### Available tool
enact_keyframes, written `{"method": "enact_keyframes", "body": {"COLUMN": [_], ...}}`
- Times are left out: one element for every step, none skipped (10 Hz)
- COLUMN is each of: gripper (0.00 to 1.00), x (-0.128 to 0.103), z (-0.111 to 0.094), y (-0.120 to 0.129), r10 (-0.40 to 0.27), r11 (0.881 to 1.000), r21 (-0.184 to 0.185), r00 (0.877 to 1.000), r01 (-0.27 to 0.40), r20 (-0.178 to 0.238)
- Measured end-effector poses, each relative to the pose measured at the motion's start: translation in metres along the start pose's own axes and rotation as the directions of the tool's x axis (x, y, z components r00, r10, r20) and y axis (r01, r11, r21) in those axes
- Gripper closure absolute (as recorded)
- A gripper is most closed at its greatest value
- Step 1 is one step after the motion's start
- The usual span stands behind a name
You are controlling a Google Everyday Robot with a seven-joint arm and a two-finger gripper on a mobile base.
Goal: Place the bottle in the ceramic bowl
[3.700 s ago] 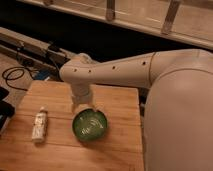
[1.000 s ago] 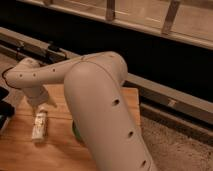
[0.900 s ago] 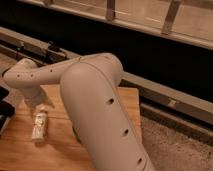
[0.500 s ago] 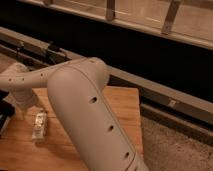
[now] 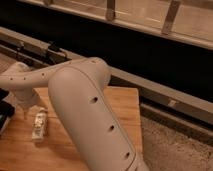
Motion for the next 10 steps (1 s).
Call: {"method": "enact_keyframes", "body": {"gripper": [0.35, 0.35, 0.35, 0.35, 0.35, 0.35, 0.35, 0.35, 0.35, 0.35], "x": [0.004, 0.008, 0.011, 0.014, 0.016, 0.017, 0.017, 0.017, 0.017, 0.019], "z": [0.009, 0.018, 0.025, 0.031, 0.036, 0.044, 0.050, 0.058, 0.069, 0.087], "y": [-0.005, -0.010, -0.011, -0.011, -0.012, -0.011, -0.010, -0.005, 0.001, 0.006], "r10": [0.018, 0.035, 0.046, 0.051, 0.055, 0.059, 0.057, 0.050, 0.041, 0.036], "r11": [1.000, 0.999, 0.999, 0.999, 0.998, 0.998, 0.998, 0.998, 0.998, 0.997], "r21": [0.001, 0.008, 0.009, 0.007, 0.005, -0.002, -0.010, -0.026, -0.044, -0.069], "r00": [1.000, 0.999, 0.998, 0.997, 0.996, 0.995, 0.994, 0.994, 0.992, 0.990], "r01": [-0.018, -0.035, -0.045, -0.051, -0.055, -0.059, -0.058, -0.053, -0.046, -0.046], "r20": [-0.011, -0.024, -0.038, -0.053, -0.063, -0.079, -0.089, -0.101, -0.117, -0.139]}}
